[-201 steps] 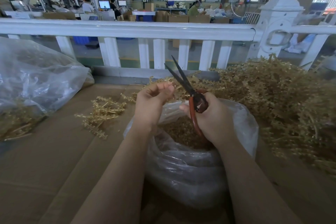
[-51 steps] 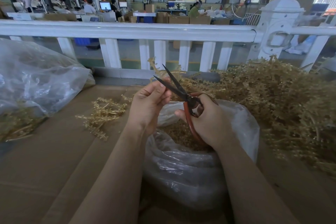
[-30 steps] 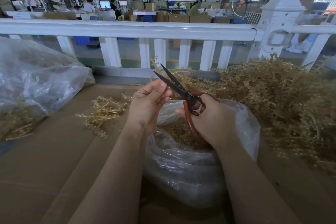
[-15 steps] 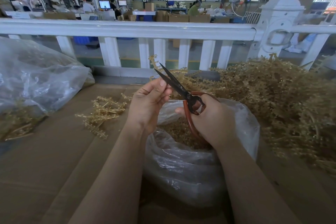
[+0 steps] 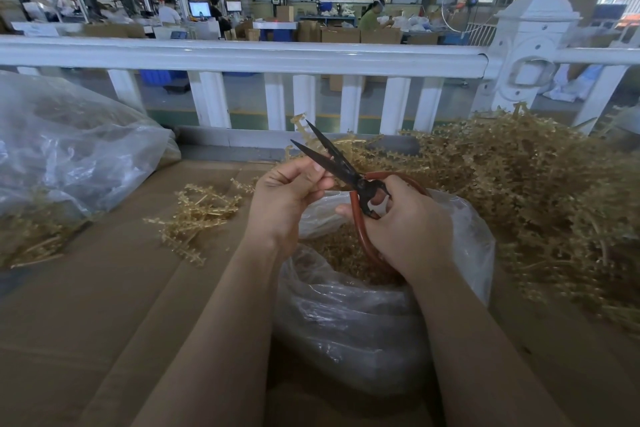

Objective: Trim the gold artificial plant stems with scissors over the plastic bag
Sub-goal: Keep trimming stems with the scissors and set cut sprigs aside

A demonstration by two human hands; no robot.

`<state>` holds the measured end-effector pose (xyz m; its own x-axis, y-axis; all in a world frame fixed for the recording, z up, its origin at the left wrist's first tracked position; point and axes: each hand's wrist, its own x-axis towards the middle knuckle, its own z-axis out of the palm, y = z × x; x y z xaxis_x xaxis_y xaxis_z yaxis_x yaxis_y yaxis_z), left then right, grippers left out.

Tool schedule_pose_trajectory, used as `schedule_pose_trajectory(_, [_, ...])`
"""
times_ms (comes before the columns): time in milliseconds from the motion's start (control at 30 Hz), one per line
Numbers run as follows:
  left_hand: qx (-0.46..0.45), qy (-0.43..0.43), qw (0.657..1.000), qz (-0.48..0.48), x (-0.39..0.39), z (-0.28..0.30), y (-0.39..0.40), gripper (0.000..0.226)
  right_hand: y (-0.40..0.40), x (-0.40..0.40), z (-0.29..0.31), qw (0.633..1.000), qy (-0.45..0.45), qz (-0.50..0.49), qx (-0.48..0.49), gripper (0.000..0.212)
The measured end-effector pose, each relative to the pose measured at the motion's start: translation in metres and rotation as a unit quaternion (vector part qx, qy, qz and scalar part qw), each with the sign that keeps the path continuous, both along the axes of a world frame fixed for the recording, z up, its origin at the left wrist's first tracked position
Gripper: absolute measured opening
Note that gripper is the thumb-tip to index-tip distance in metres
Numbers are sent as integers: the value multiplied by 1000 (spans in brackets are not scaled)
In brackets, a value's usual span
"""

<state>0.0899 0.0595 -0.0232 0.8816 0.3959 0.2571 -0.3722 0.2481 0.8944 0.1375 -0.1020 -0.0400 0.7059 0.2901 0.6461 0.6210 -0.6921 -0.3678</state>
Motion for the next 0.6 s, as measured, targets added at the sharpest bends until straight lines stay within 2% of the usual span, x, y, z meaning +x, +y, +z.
schedule_pose_trajectory(100, [-12,3,1000,-7,0,-1,0,11,0,0,0,1000,-3,2,9,71])
schedule_pose_trajectory(233, [-11,-5,1000,-20,1,0,1,19,0,0,0,1000,6,4,10,77])
schedule_pose_trajectory(367, [-20,-2,1000,-19,2,-1,0,17,0,0,0,1000,18,-1,4,80])
schedule_pose_trajectory(600, [-16,-18,999,-32,1,-1,2,6,0,1,-2,999,30,11,16,73])
